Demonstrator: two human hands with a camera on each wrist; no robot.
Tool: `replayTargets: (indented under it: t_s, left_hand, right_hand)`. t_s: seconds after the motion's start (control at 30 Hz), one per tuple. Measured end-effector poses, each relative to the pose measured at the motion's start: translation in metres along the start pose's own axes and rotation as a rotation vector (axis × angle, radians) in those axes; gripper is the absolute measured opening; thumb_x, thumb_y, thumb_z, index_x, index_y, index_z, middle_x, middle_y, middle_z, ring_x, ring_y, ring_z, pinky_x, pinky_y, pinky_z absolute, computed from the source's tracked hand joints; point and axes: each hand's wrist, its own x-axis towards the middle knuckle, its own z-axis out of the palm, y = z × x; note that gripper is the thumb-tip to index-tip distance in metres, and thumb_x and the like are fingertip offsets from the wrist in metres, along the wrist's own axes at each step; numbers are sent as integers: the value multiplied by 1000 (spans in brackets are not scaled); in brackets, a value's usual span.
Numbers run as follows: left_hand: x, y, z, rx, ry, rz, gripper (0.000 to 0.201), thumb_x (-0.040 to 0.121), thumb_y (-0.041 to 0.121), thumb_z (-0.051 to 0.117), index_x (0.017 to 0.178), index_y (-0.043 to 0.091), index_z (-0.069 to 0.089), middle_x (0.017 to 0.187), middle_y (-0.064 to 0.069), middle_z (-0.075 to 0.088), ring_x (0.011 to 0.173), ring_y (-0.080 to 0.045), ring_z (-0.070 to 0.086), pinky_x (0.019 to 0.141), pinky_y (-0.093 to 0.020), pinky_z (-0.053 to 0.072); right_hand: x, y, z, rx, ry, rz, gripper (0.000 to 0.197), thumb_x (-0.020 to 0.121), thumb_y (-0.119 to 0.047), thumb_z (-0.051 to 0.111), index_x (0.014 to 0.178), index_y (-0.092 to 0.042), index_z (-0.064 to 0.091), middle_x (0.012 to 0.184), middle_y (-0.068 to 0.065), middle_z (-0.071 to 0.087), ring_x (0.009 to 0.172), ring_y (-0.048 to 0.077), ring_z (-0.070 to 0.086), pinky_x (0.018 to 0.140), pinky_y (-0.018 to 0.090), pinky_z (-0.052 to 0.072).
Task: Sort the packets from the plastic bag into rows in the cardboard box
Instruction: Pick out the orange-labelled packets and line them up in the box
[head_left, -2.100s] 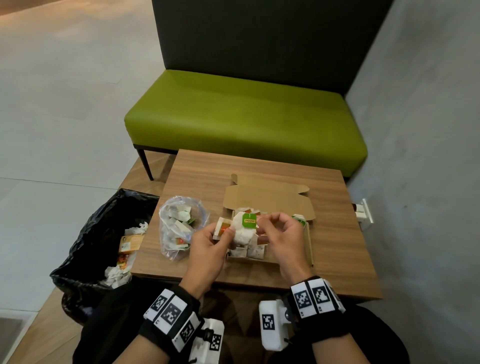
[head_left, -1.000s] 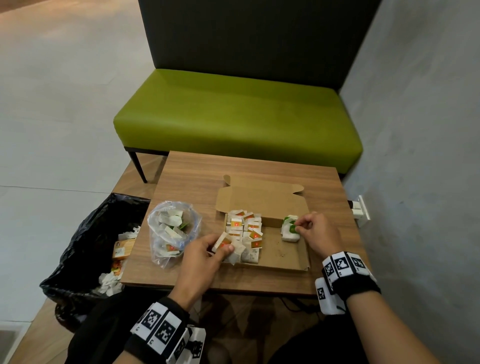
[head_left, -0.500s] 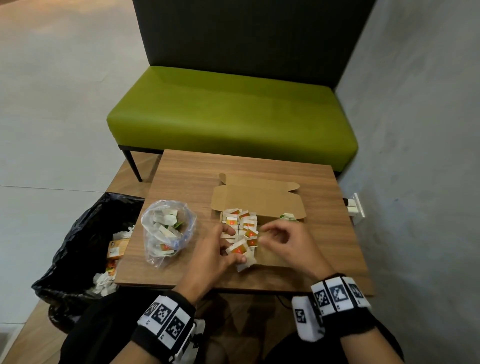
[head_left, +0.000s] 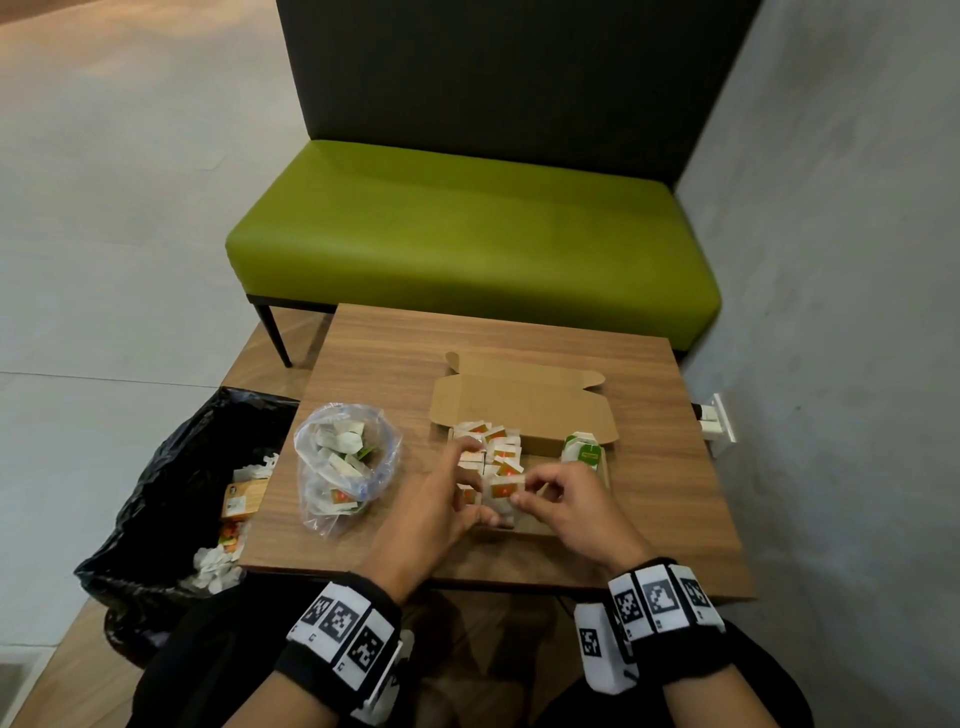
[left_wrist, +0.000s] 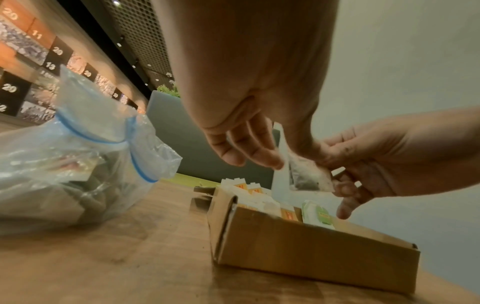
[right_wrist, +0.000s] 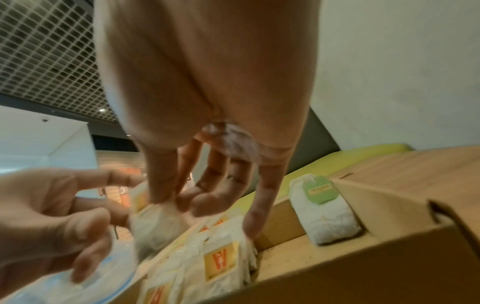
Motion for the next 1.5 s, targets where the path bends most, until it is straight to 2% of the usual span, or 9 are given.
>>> replayTargets:
  t_s: [0.1,0.2,0.37,0.57,0.93,1.1,1.27,1.4,1.5]
  left_hand:
    - [-4,-4,-3,63,122,-87,52,86,28,74,130,29,47,91,13,61,73,1,58,66,-14,44]
    - [-10,-7,-2,207,102,-133,34,92,30,67,124,26,57,85,13,59,74,1,54,67,-12,43]
    - [-15,-5,2,269,11,-156,30,96,34,60,125,27,61,105,5,69,85,-4,59,81,-20,52]
    - [-15,-6,3,311,16,-154,25,97,35,59,119,27,65,112,7,68,92,-3,60,85,-19,51]
    - [-15,-7,2,319,24,-152,22,96,35,60,115,25,67,107,7,69,91,-5,62,80,-19,51]
    - [-15,-6,5,331,43,-129,19,96,35,60,111,26,67,105,8,69,82,-1,54,76,-16,47]
    - [-15,-6,1,307,22,-110,19,97,35,59,112,27,66,103,9,68,81,0,54,73,-13,45]
    - [-20,-7,-18,334,266,-72,4,92,30,65,96,28,67,87,13,57,80,-3,52,68,-15,40]
    - [-19,-18,-48,496,636,-51,7,81,24,74,85,18,71,83,1,51,83,-20,48,71,-36,42]
  right_hand:
    - [1,6,-4,-5,173,54,7,92,-26,68,86,-25,71,79,-10,64,74,1,55,65,19,39]
    - [3,10,-1,-79,128,87,5,91,-27,69,86,-28,70,80,-11,64,76,2,56,67,22,42]
    - [10,14,10,-129,-52,145,9,91,-27,70,85,-21,71,77,-8,65,77,8,61,74,30,51]
    - [14,18,23,-142,13,182,5,87,-24,75,85,-25,71,81,-6,72,78,8,69,81,39,59]
    - [13,22,18,-217,125,294,29,72,-34,87,93,-21,71,83,-7,67,79,5,63,73,24,55]
    - [16,17,30,-355,66,266,26,74,-49,81,82,-26,73,82,-10,68,80,5,62,78,35,57]
    - [13,7,30,-396,74,274,25,80,-50,76,82,-26,72,82,-11,67,79,4,61,77,32,56]
    - [6,1,14,-340,119,287,21,82,-44,77,79,-23,72,76,-11,66,73,2,60,63,20,49]
    - [0,-8,8,-335,164,259,19,86,-43,73,79,-25,71,75,-11,65,73,2,59,62,20,47]
